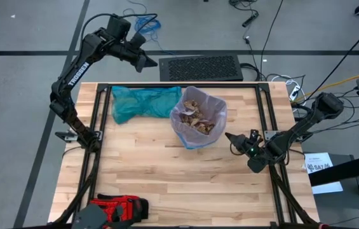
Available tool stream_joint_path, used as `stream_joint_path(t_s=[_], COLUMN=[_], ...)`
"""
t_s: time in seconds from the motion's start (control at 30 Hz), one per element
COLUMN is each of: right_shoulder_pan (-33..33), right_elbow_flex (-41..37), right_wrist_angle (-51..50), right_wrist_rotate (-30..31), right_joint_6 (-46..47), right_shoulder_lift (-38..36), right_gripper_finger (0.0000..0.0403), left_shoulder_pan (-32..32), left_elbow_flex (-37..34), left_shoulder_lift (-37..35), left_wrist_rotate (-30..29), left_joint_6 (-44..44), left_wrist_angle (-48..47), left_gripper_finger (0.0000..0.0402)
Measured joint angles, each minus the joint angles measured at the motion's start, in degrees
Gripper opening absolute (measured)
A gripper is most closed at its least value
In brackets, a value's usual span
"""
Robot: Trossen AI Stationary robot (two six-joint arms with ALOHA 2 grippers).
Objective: Place trash/remove bag and relplace
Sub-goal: Remove the pink trash bag from the trash bin
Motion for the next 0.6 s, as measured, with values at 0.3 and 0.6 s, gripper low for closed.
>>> stream_joint_path(t_s=[0.3, 0.6], right_shoulder_pan=[-4.0, -7.88], right_elbow_flex=[-0.15, 0.39], right_wrist_angle=[14.18, 11.18], right_wrist_rotate=[-3.84, -5.91], right_joint_6=[-15.4, -14.87], right_shoulder_lift=[0.0, 3.02], right_gripper_finger=[0.0175, 0.0174], left_shoulder_pan=[-0.04, -0.04], left_elbow_flex=[0.0, 0.0], left_shoulder_lift=[-0.02, -0.02], left_wrist_rotate=[0.0, -0.02], left_joint_6=[-0.34, -0.33], left_wrist_angle=[-0.32, -1.45], left_gripper_finger=[0.0, 0.0])
